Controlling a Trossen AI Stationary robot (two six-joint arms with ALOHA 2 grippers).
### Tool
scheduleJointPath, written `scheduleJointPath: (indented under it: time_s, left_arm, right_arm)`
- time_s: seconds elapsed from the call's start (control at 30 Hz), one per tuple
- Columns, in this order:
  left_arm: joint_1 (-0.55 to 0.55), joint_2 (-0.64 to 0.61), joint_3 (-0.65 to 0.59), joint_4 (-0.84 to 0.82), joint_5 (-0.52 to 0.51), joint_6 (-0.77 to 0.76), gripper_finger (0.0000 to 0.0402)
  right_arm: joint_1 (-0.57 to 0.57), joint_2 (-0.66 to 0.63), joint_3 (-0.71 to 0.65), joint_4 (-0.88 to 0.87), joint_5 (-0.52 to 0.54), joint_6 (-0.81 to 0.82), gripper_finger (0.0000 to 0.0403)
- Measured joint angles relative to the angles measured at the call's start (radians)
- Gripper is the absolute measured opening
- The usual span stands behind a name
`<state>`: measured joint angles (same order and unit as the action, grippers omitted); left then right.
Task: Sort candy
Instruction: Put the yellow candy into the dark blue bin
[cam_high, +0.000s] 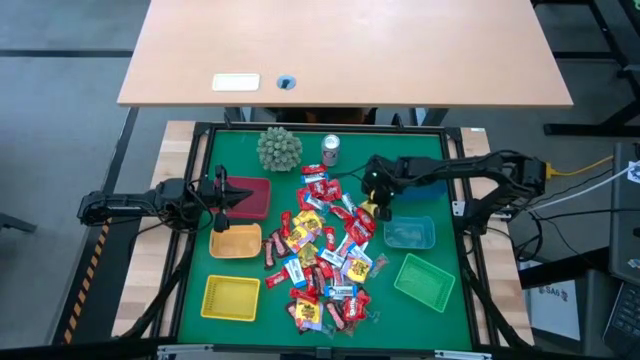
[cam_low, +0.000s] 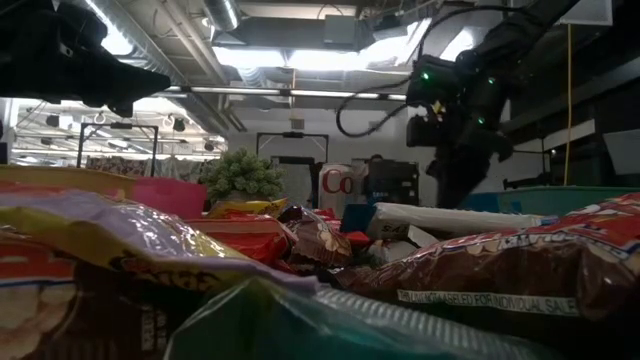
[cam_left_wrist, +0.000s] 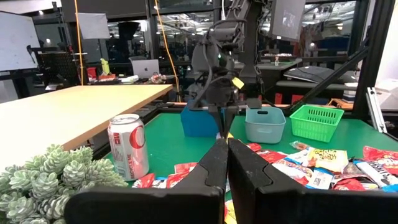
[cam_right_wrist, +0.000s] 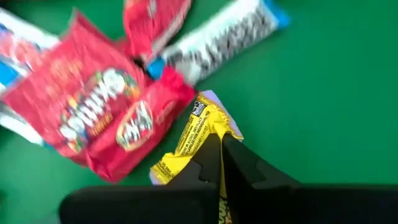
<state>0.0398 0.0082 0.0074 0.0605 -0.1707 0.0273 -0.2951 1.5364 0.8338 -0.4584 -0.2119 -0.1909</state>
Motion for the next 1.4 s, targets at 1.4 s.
scheduleJointPath:
  time_s: [1.4]
  left_arm:
    - [0.0, 0.0, 0.0, 0.0, 0.0, 0.001, 0.0001]
  right_arm:
    - [-0.002, -0.106, 0.445, -0.872, 0.535, -0.041, 0.0004]
